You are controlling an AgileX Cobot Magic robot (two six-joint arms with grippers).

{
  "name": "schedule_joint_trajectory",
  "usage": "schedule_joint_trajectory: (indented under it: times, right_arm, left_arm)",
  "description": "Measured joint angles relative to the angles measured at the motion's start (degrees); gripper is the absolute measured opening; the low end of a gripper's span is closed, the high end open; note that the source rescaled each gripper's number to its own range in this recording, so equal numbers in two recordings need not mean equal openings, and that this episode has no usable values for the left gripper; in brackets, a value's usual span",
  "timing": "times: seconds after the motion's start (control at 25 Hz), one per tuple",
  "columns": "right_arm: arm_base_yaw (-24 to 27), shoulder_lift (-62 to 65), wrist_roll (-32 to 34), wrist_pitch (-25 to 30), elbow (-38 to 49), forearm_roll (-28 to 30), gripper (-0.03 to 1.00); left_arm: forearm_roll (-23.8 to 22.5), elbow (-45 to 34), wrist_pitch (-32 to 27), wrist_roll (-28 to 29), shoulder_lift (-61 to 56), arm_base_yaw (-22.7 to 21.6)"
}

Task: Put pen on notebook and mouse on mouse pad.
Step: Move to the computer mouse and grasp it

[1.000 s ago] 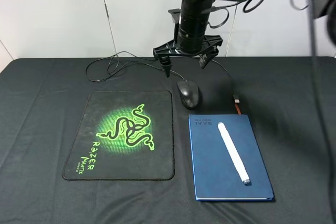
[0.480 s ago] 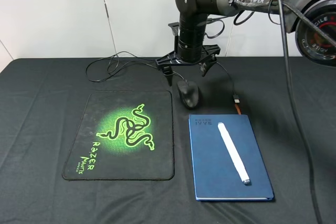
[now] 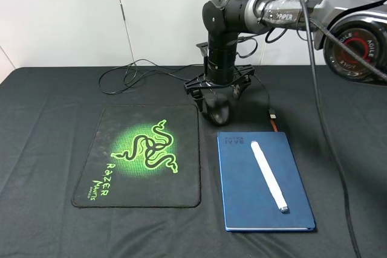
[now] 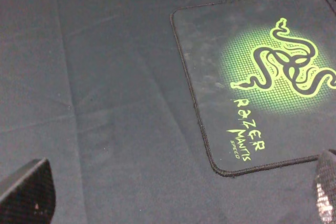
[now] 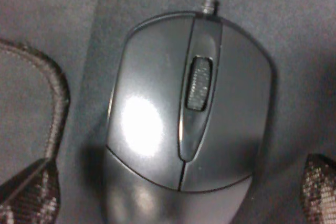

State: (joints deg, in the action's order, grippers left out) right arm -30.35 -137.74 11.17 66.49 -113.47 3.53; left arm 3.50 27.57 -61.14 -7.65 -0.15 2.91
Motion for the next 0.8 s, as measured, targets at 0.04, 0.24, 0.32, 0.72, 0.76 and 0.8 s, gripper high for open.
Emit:
schedule_joint_trajectory:
  times: [0.04, 0.24, 0.32, 0.72, 0.76, 0.8]
  right_arm:
    - [0.00, -0.21, 0.00, -0.01, 0.00, 0.00, 1.00]
    - [0.00, -1.27, -0.04, -0.30, 0.00, -0.04, 1.00]
    - [0.00, -1.85, -0.04, -0.30, 0.00, -0.04, 1.00]
    - [-0.05, -2.22, -0.04, -0.25, 0.00, -0.06, 1.00]
    - [-0.05, -2.22, -0.04, -0.25, 0.00, -0.06, 0.96]
    - [-0.05, -2.22, -0.04, -0.25, 0.00, -0.06, 0.88]
  left_arm:
    - [0.00, 0.00, 0.00, 0.00, 0.00, 0.00]
    - [0.00, 0.00, 0.00, 0.00, 0.00, 0.00]
    - [0.00, 0.00, 0.00, 0.00, 0.00, 0.00]
    - [0.00, 0.00, 0.00, 0.00, 0.00, 0.00]
    - [0.00, 0.00, 0.00, 0.00, 0.00, 0.00]
    - [0.00, 0.00, 0.00, 0.00, 0.00, 0.00]
